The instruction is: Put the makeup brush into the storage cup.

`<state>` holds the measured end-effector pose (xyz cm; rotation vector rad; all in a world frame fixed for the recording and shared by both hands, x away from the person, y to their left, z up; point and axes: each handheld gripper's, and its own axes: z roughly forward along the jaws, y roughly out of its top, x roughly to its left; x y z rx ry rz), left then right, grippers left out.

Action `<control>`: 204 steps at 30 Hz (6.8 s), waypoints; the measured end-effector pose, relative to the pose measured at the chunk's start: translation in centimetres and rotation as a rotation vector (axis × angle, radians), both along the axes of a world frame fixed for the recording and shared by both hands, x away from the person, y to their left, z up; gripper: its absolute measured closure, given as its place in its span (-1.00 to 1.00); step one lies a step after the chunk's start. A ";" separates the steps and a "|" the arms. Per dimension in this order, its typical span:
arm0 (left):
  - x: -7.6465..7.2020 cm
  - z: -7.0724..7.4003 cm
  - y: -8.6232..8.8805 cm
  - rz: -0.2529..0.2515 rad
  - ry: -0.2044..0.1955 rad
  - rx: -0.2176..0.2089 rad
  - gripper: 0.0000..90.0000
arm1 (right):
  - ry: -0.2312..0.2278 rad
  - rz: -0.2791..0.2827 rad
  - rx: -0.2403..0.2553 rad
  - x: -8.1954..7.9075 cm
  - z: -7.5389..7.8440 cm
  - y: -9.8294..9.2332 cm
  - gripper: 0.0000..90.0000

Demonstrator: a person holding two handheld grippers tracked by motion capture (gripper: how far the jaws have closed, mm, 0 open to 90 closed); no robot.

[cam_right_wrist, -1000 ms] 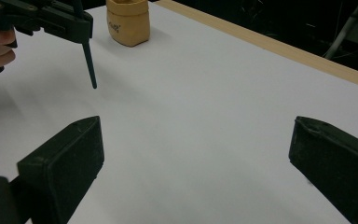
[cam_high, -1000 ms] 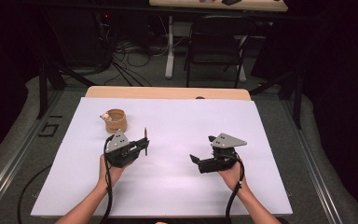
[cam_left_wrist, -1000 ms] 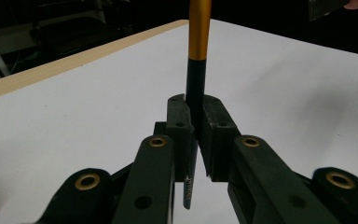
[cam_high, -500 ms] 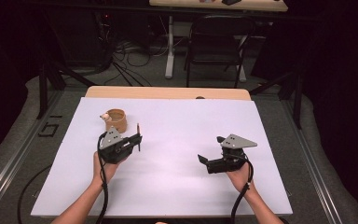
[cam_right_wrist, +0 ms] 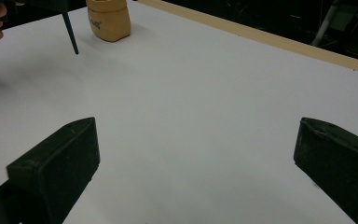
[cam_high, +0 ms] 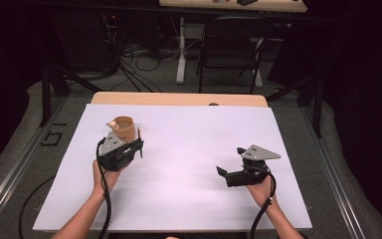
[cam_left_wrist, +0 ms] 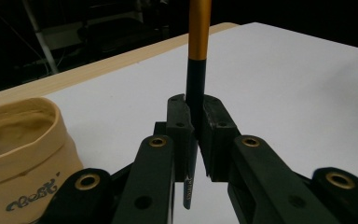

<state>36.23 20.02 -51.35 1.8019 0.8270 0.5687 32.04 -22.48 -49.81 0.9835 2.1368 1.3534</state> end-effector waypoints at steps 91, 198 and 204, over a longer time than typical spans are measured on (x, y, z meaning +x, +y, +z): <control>2.8 3.4 5.5 0.137 -0.037 0.022 0.85 | -0.042 -0.037 -0.103 0.1 -0.6 -0.5 -1.00; 6.0 3.6 4.6 0.141 -0.062 0.033 -0.74 | -0.070 -0.046 -0.101 -0.1 -0.1 -0.9 -1.00; 5.3 3.8 4.3 0.131 -0.051 0.033 -0.85 | -0.079 -0.045 -0.081 -0.2 0.0 -0.9 -1.00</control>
